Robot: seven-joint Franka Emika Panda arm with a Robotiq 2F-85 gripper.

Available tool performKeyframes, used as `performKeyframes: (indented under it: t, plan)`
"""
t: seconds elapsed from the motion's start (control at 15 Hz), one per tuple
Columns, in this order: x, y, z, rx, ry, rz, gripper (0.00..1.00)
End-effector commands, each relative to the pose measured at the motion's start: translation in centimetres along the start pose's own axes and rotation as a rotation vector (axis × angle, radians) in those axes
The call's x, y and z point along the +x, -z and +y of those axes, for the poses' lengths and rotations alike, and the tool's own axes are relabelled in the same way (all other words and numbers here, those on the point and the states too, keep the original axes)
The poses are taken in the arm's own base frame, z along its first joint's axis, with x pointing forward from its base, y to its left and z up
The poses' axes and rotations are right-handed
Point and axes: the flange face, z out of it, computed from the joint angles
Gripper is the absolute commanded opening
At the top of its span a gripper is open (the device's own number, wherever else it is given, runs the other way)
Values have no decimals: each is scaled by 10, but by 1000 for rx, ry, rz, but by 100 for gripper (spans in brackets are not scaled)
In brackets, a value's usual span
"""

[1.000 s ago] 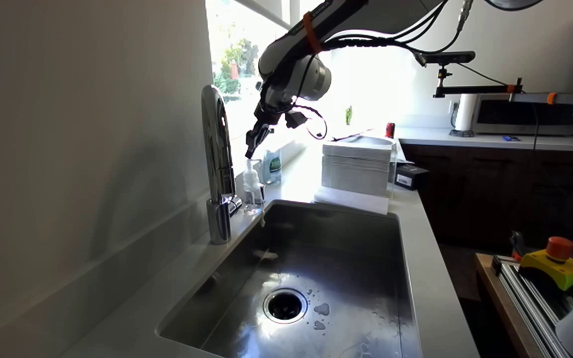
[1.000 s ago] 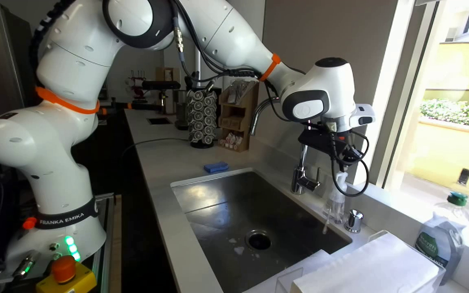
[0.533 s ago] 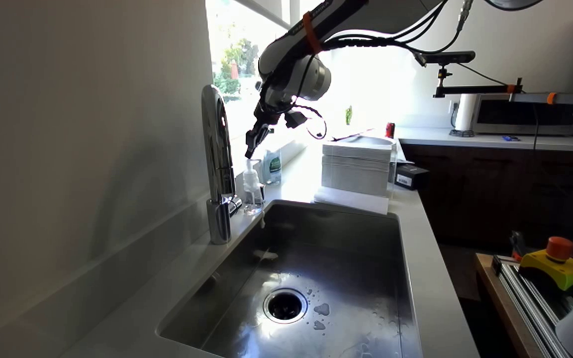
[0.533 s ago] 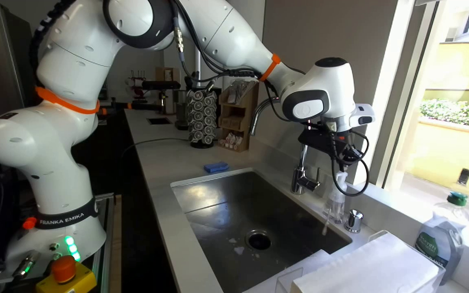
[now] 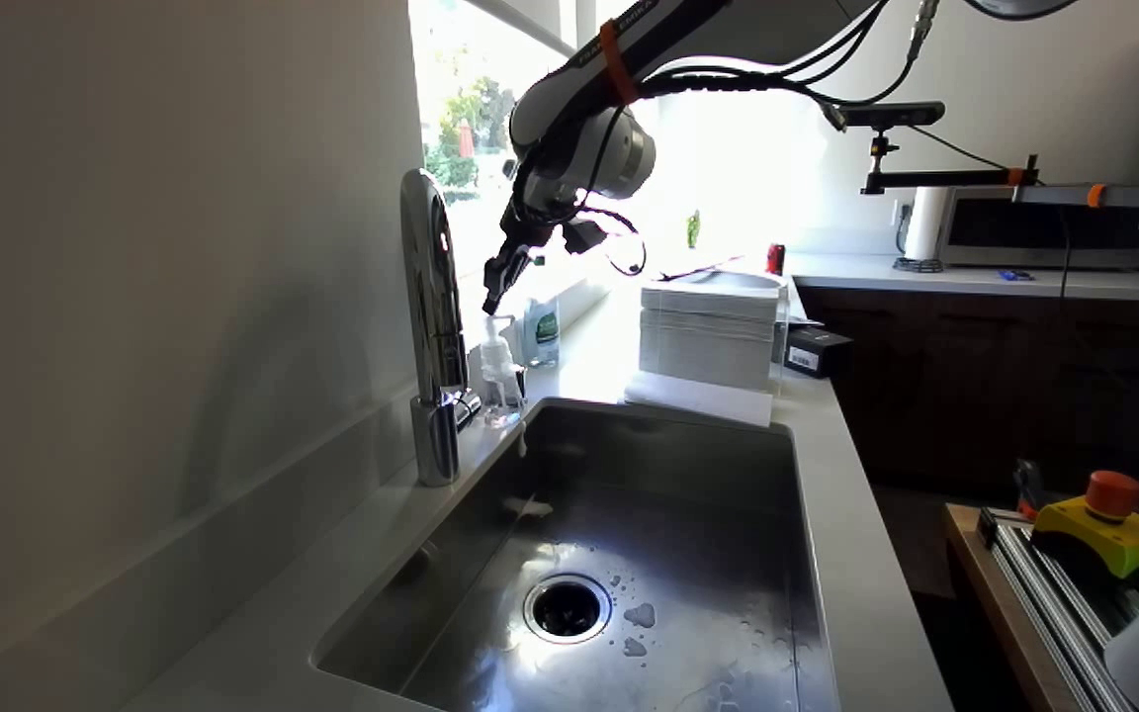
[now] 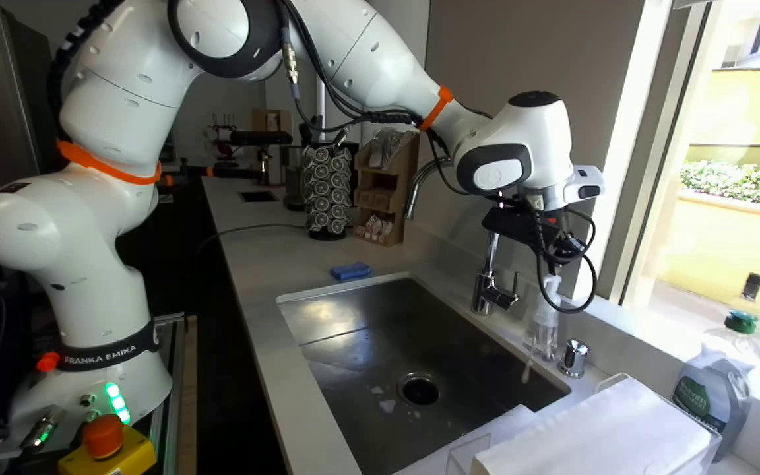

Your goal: Push down on the pump bottle.

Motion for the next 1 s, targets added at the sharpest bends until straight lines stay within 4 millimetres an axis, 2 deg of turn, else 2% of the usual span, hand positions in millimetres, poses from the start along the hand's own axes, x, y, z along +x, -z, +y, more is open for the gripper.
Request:
performKeyframes:
  t: [0.0,0.4,0.93]
  plan:
    - [-7,-10,-8,-10,6,-28,0]
    - [-9,-1,-9,-39,3,-28,0]
    - [1,22,-20,-50,12,23,0]
